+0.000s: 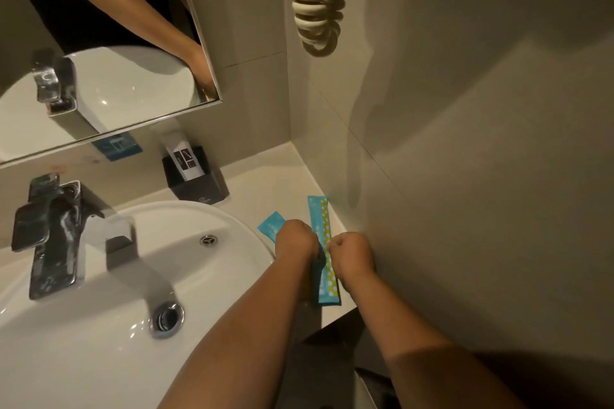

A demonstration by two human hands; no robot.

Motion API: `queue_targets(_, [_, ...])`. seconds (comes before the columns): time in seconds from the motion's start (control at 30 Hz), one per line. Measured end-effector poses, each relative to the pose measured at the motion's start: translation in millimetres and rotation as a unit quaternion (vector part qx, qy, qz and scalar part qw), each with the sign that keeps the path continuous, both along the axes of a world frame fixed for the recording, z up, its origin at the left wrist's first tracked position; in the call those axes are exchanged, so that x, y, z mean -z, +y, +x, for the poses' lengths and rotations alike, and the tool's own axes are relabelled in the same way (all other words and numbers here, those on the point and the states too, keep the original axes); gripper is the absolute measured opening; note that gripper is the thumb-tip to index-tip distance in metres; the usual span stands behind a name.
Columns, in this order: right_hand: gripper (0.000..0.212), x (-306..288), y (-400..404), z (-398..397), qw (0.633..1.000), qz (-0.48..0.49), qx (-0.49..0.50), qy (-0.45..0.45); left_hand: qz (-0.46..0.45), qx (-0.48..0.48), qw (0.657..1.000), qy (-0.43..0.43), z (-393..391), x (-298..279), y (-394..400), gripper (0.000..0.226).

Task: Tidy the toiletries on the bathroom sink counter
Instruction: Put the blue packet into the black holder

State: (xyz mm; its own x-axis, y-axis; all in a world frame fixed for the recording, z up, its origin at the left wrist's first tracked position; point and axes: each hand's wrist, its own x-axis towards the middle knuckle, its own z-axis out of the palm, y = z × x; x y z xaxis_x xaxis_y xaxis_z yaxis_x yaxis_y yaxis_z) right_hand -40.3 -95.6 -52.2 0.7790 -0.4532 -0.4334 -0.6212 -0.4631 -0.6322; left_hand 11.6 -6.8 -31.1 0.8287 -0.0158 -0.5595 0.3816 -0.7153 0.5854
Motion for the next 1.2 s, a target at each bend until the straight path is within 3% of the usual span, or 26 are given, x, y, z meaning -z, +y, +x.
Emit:
queue_targets(0.13, [0.032, -12.3, 0.2, 7.5, 0.989, 0.112, 0.081, -0.044, -0.030, -0.046, 0.996, -0.064, 0.3, -21.9, 7.4, 0.009])
queue_targets(0.23, [0.034, -37.0, 4.8, 19.3, 0.989, 0.107, 0.059, -0.089, -0.069, -0.076, 0.988, -0.119, 4.8, -44.8, 20.7, 0.012])
queue_targets(0.43, [0.026, -108.8, 44.7, 59.4, 0.983, 0.040, -0.063, -0.168, -0.129, -0.149, 0.953, -0.231, 20.1, -96.1, 71.2, 0.010])
queue_targets(0.53, [0.030, -134.0, 76.0, 83.4, 0.972, 0.018, -0.127, -0.195, -0.127, -0.171, 0.935, -0.285, 35.4, -116.4, 105.5, 0.009])
queue_targets(0.7, [0.013, -153.0, 125.5, 129.5, 0.947, 0.013, -0.208, -0.246, -0.108, -0.208, 0.904, -0.358, 66.1, -133.4, 156.5, 0.011])
queue_targets(0.93, [0.013, -133.4, 157.3, 181.7, 0.931, -0.012, -0.241, -0.273, -0.096, -0.270, 0.878, -0.384, 104.8, -111.2, 180.6, 0.007])
queue_targets(1.2, [0.012, -89.5, 160.3, 206.9, 0.939, -0.005, -0.238, -0.249, -0.079, -0.282, 0.887, -0.356, 125.1, -76.5, 178.1, 0.009])
